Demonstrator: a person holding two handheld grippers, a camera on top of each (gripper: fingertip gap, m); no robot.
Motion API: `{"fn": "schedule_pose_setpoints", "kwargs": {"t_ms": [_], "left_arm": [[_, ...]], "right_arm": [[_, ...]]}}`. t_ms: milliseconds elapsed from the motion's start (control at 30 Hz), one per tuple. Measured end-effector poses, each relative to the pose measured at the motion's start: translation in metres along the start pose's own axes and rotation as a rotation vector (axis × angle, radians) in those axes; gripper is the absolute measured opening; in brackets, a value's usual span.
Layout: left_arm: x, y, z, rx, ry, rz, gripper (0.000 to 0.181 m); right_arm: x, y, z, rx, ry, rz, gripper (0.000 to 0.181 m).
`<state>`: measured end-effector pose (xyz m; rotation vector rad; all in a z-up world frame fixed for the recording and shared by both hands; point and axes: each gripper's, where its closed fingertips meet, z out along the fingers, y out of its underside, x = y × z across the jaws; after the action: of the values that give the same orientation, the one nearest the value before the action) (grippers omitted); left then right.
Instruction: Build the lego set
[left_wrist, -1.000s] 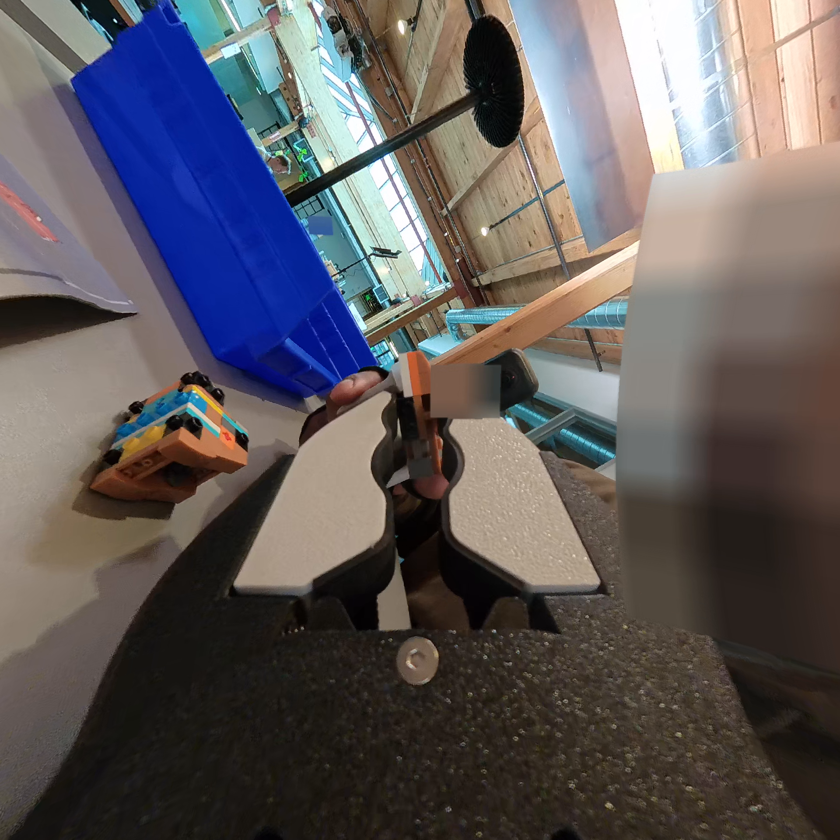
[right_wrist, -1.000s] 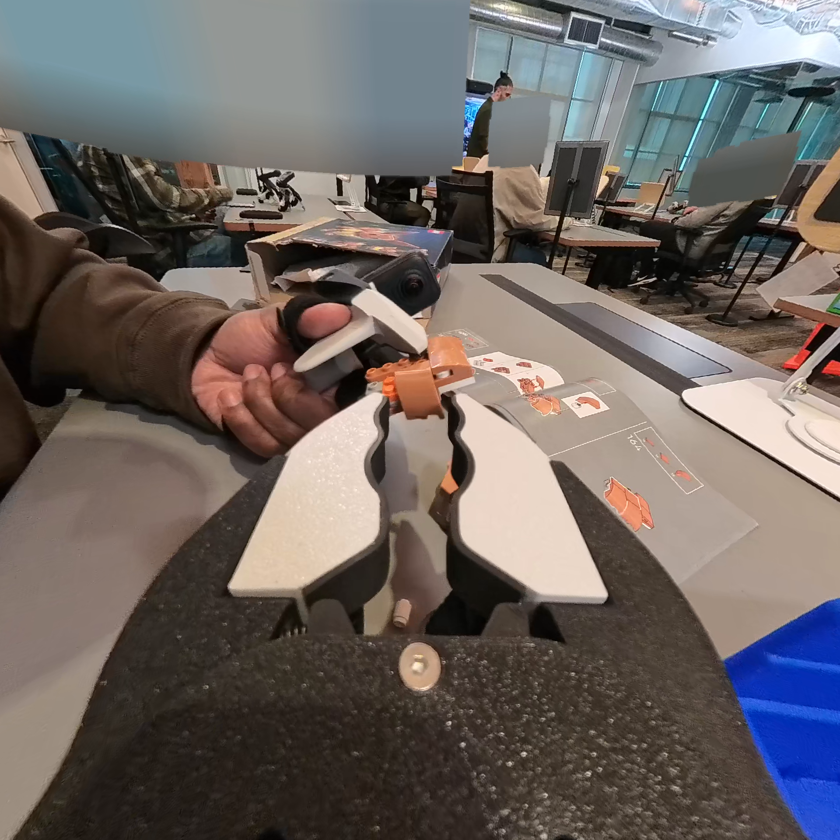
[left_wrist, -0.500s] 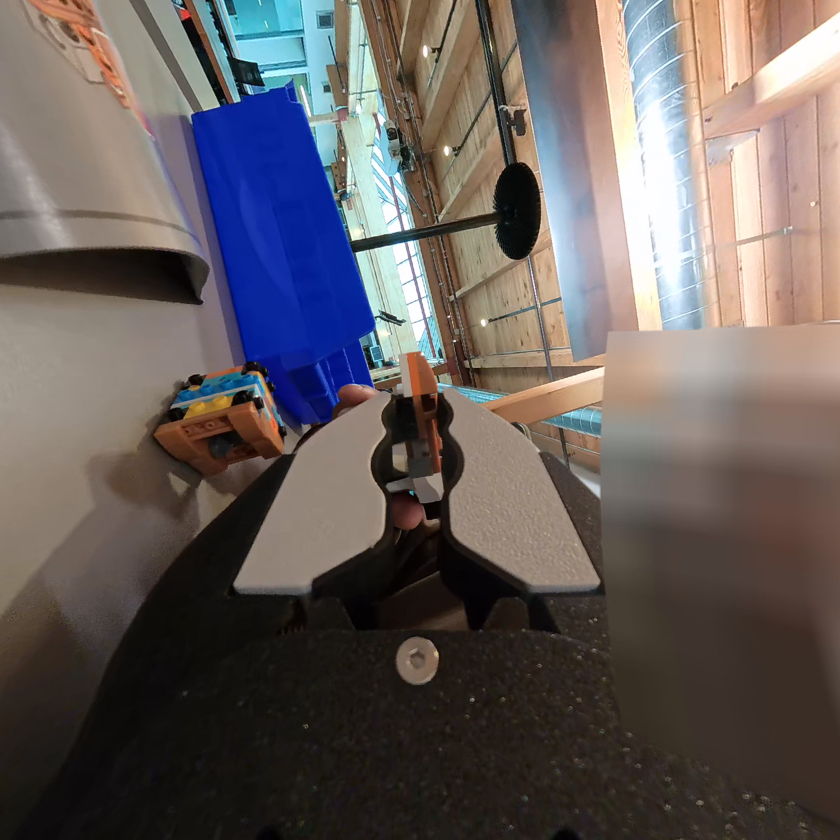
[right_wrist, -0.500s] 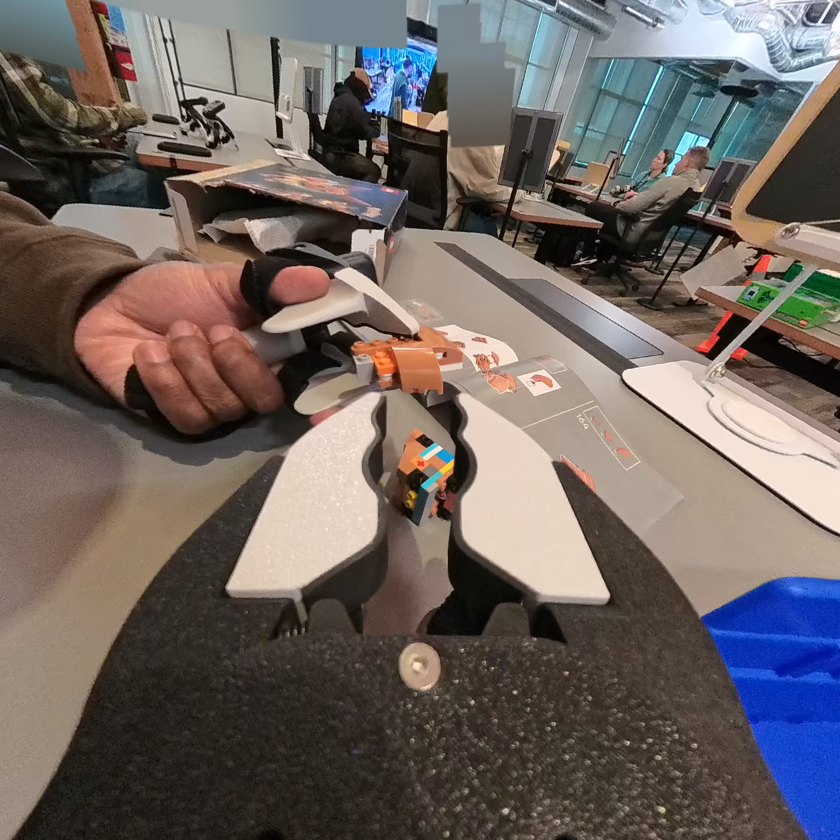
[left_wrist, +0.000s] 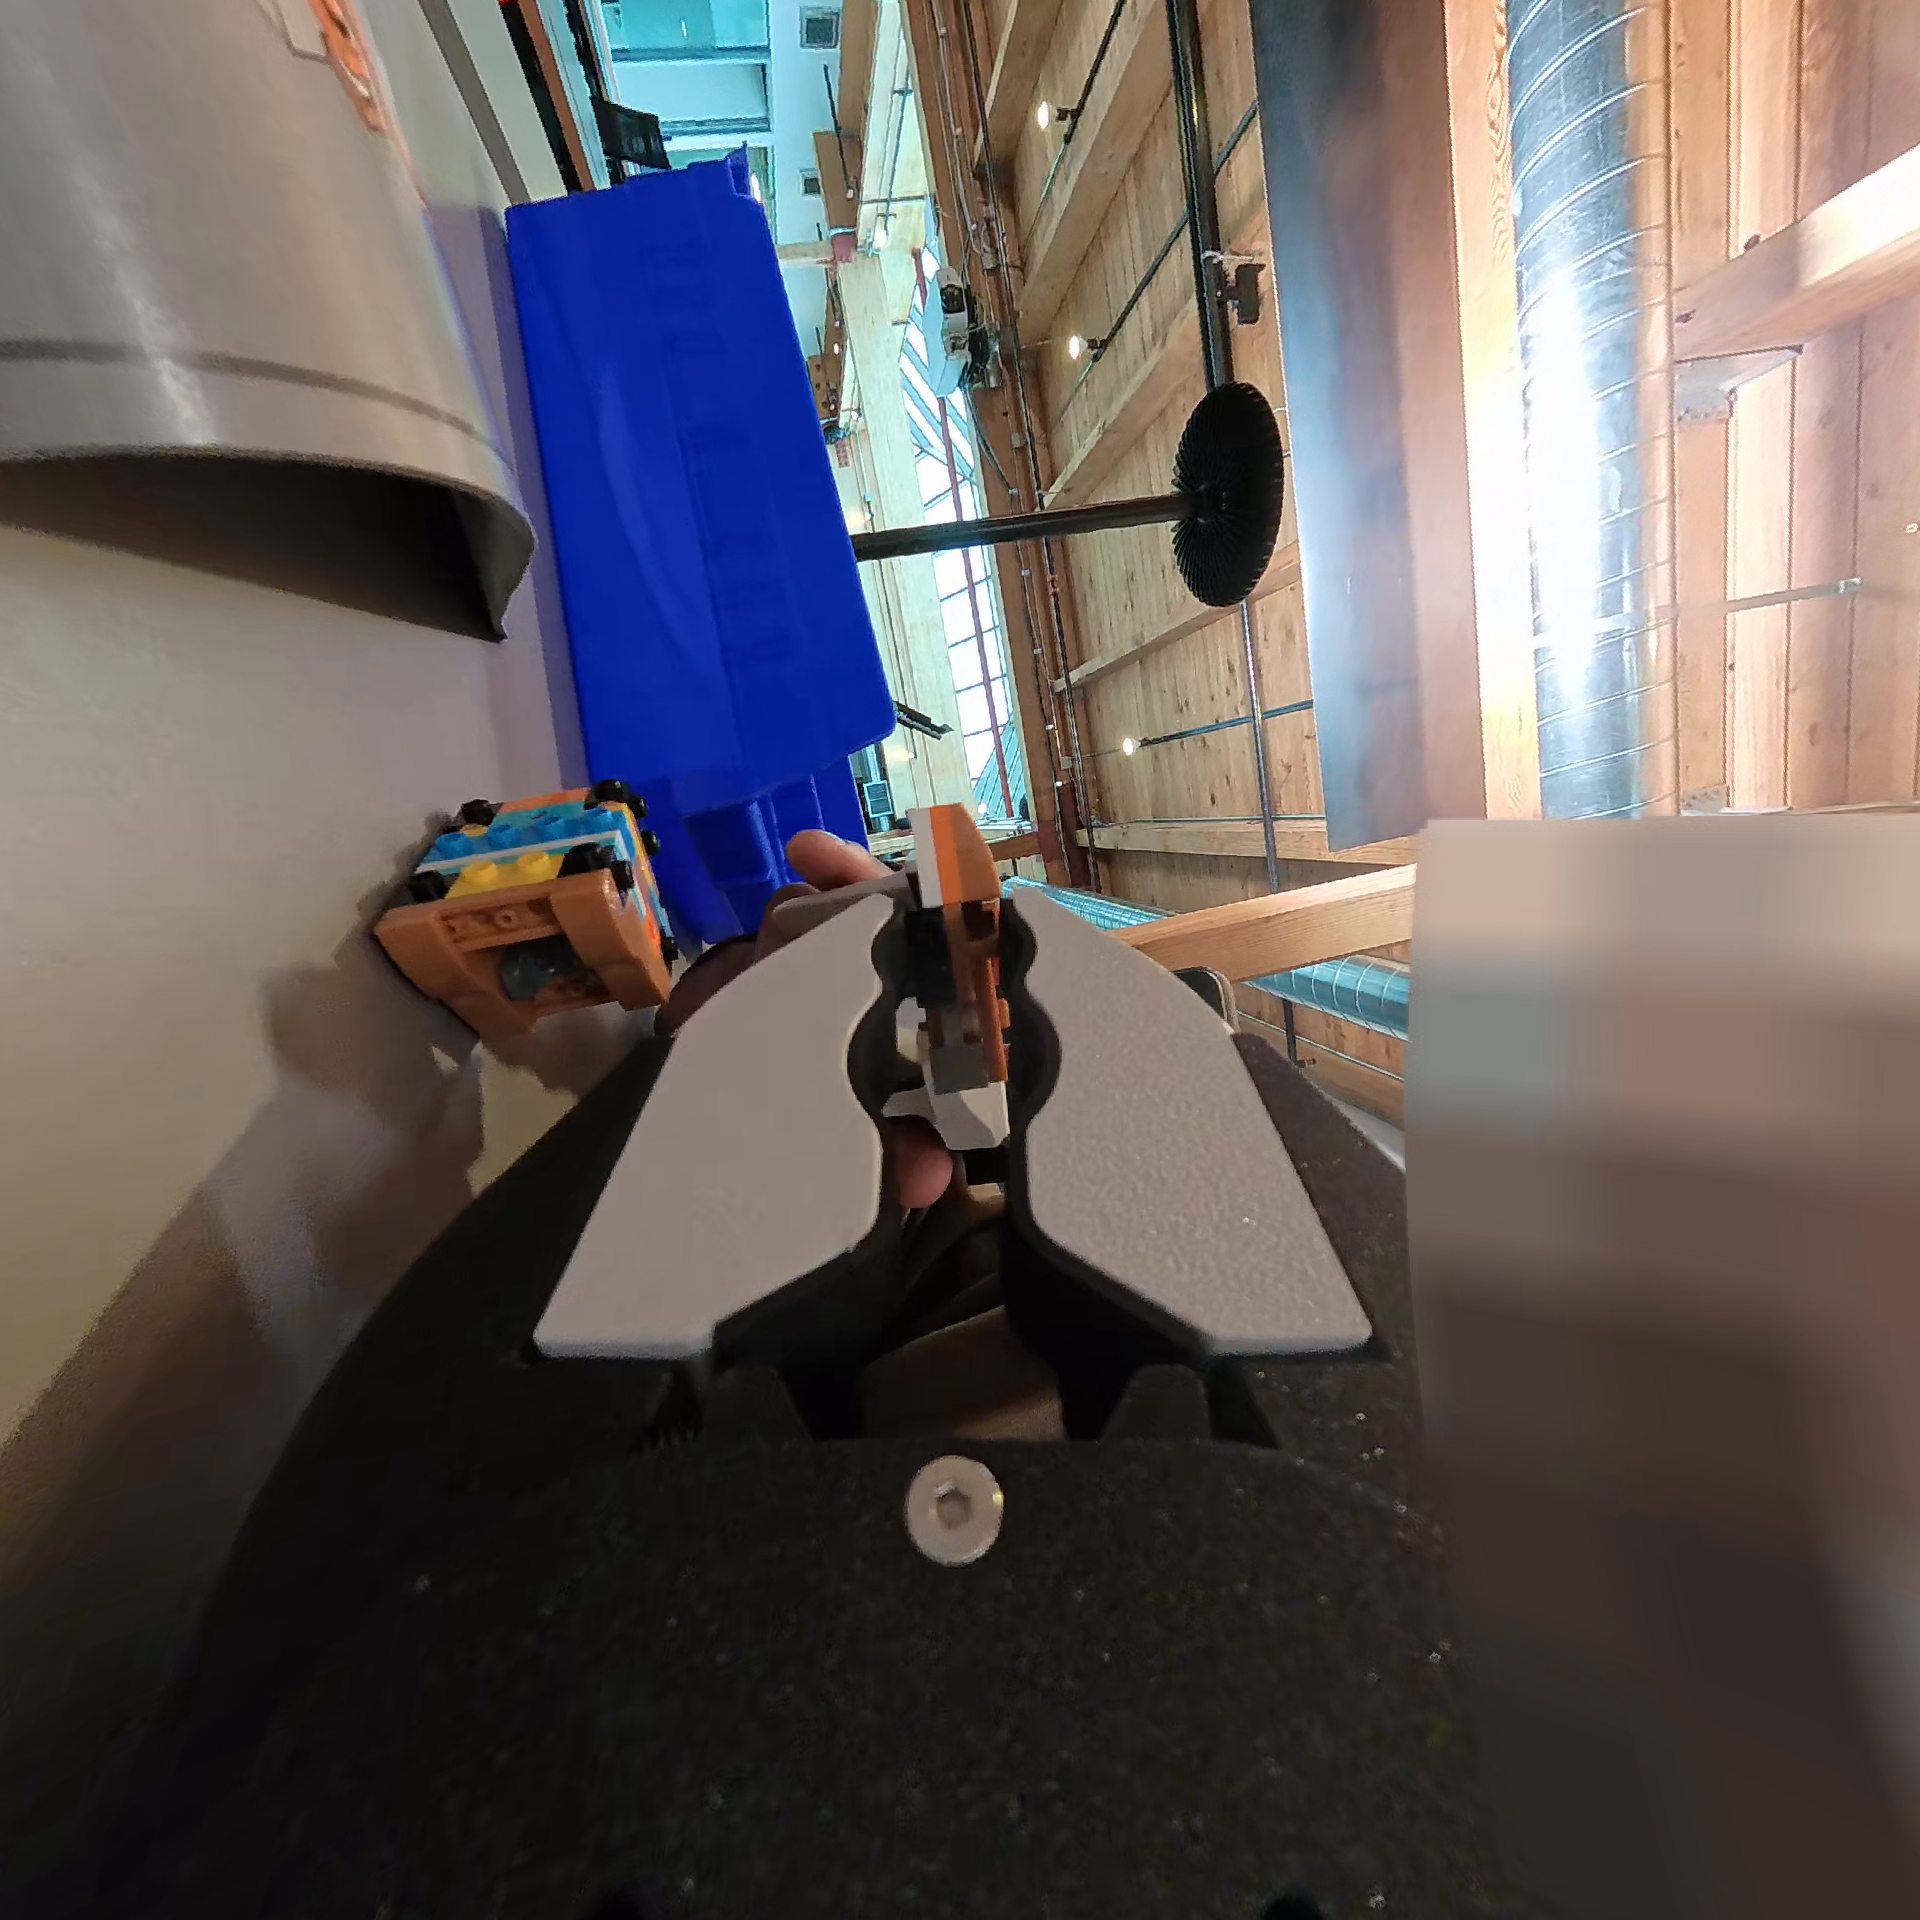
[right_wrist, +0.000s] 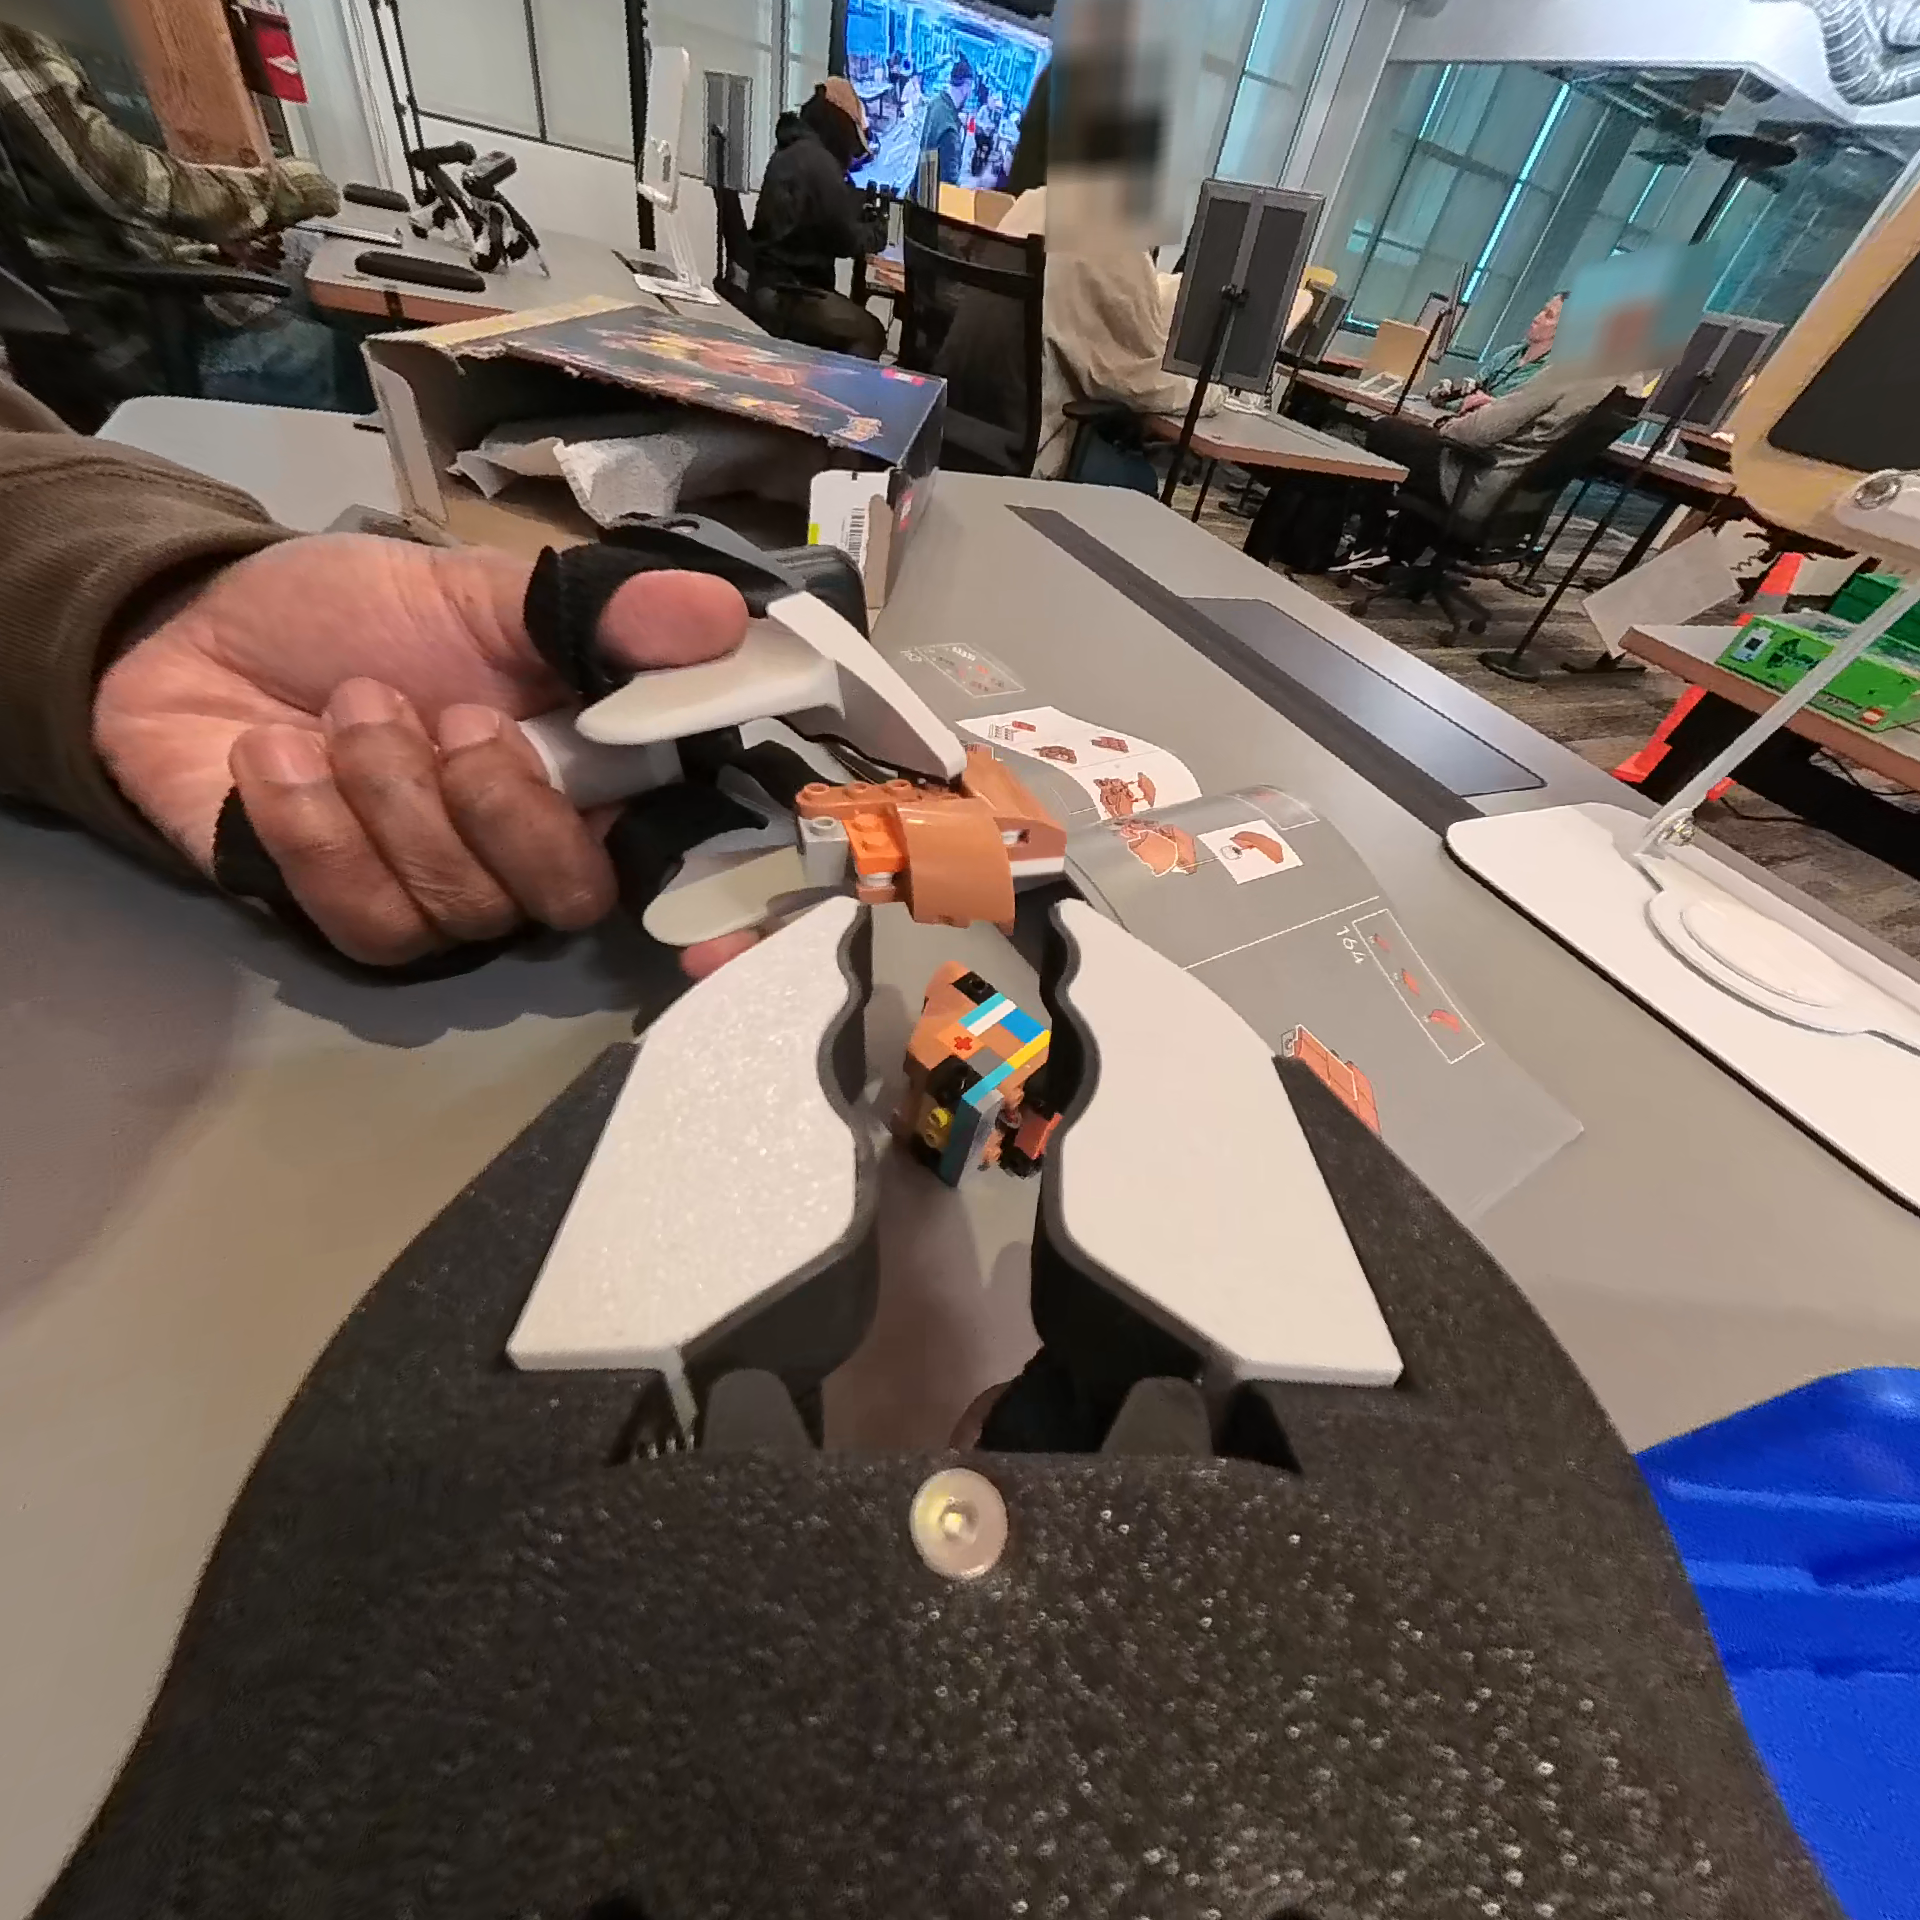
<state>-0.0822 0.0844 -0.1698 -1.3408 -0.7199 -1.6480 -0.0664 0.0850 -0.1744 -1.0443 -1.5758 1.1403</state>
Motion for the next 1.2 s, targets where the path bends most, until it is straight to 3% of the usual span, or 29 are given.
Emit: {"fn": "schedule_pose_setpoints", "kwargs": {"t_ms": [267, 700, 1200], "left_arm": [[0.0, 0.003, 0.002, -0.017, -0.001, -0.019, 0.016], [0.009, 0.012, 0.005, -0.09, 0.047, 0.053, 0.027], [0.013, 0.017, 0.004, -0.157, 0.061, 0.2, 0.018]], "right_arm": [[0.001, -0.001, 0.0, 0.01, -0.03, 0.062, 0.019], [-0.001, -0.005, -0.003, 0.041, -0.144, 0.282, 0.018], [-0.007, -0.011, -0.009, 0.081, -0.096, 0.093, 0.018]]}}
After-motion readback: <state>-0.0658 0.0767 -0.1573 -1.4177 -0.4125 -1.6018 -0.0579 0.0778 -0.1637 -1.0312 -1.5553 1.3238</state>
